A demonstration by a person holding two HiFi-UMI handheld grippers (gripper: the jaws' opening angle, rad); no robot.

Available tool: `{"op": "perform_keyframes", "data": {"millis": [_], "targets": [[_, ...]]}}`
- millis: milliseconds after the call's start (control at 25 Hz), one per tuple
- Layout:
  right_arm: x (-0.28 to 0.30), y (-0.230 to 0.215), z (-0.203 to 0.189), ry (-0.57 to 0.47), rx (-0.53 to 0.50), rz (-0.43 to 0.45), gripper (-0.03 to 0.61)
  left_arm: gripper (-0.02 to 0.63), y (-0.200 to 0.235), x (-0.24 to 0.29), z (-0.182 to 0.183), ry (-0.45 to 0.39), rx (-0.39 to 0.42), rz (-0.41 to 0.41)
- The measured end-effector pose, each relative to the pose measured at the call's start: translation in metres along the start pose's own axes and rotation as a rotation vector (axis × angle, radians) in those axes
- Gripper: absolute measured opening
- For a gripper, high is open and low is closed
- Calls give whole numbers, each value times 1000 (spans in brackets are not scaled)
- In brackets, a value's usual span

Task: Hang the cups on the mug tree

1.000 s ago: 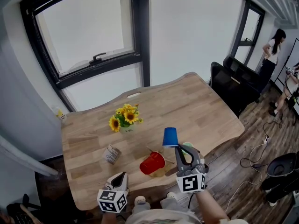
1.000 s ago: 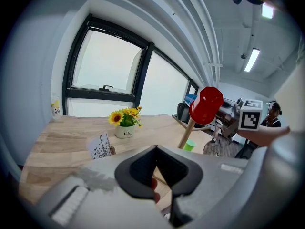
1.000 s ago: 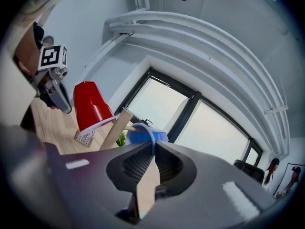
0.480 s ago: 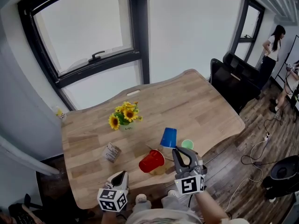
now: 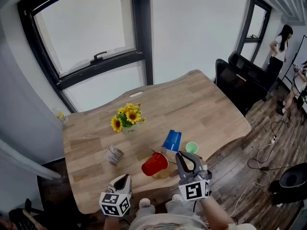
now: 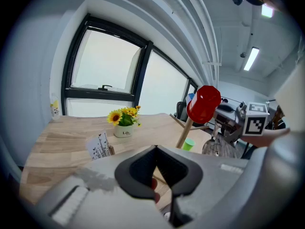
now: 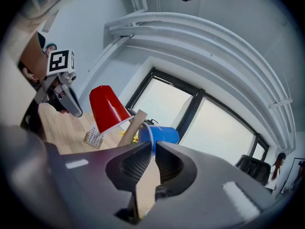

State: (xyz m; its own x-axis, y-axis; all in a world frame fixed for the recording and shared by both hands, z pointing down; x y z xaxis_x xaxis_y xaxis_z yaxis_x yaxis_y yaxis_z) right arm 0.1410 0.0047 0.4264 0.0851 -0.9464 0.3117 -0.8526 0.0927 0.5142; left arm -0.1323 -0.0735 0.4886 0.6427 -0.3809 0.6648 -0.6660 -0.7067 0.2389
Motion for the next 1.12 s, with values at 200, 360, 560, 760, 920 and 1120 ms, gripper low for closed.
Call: {"op": "perform_keyframes", "data": {"millis": [200, 360, 560, 760, 920, 1120], "targets": [[-2, -2, -2, 5, 17, 12, 46, -2, -2, 1, -1, 3, -3, -1], [-9, -6, -10, 30, 53, 7, 49, -2, -2, 2, -2, -1, -15, 8], [-19, -18, -31, 100, 103, -27, 49, -2, 0, 2, -2, -6, -27, 23], [-25, -34, -51, 155, 162, -68, 49, -2, -3, 5, -1, -6, -34, 25], [-25, -45, -66, 159, 184, -88, 49, -2, -7, 8, 0, -7, -32, 26], [-21, -54, -87, 205, 231, -77, 52, -2, -13, 11, 2, -7, -31, 36]]}}
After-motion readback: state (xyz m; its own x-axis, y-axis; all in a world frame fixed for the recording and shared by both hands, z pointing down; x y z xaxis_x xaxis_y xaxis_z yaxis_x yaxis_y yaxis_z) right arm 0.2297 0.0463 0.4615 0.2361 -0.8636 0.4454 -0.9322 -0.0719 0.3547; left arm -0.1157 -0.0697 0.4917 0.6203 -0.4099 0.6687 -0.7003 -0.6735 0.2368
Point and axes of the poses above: the fingertips, and each gripper's own axes: x forward along the fingers, y to its left, z out of its top, the point moved 9 cm from there along -x, backward along the fingers, and after that the axes turned 14 degrees about y, right-handed, at the moved point
